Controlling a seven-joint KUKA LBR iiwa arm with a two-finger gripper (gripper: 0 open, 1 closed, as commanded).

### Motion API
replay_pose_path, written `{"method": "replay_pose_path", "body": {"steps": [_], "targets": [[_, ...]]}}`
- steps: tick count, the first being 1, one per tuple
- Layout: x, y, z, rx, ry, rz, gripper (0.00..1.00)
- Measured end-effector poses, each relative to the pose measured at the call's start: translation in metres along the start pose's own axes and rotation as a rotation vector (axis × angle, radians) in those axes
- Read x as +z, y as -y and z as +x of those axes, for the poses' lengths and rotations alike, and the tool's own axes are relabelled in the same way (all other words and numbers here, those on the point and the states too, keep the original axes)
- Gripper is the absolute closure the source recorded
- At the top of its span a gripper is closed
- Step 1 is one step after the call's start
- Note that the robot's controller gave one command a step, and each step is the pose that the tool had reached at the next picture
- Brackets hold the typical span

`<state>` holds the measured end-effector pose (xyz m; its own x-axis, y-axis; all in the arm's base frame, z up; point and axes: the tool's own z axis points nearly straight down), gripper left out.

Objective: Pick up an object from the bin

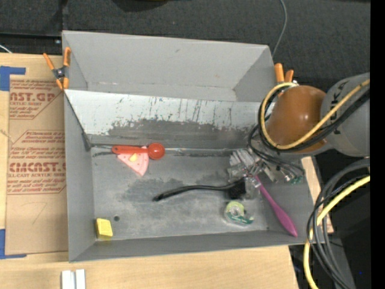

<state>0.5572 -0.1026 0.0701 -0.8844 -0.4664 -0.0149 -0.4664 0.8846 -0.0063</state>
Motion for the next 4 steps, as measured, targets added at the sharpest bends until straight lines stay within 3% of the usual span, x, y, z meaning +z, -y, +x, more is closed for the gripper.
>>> {"method": "replay_pose_path", "body": {"steps": [1, 2, 3, 4], "targets": [[0.0, 0.0, 0.0, 0.0, 0.0, 0.0, 1.0], [-0.003, -0.047, 0.018, -0.182, 0.012, 0.006, 1.0], [-0.098, -0.005, -0.003, -0.037, 0.001, 0.0, 1.0], [-0.105, -0.023, 0.01, -0.114, 0.0, -0.004, 1.0]]}}
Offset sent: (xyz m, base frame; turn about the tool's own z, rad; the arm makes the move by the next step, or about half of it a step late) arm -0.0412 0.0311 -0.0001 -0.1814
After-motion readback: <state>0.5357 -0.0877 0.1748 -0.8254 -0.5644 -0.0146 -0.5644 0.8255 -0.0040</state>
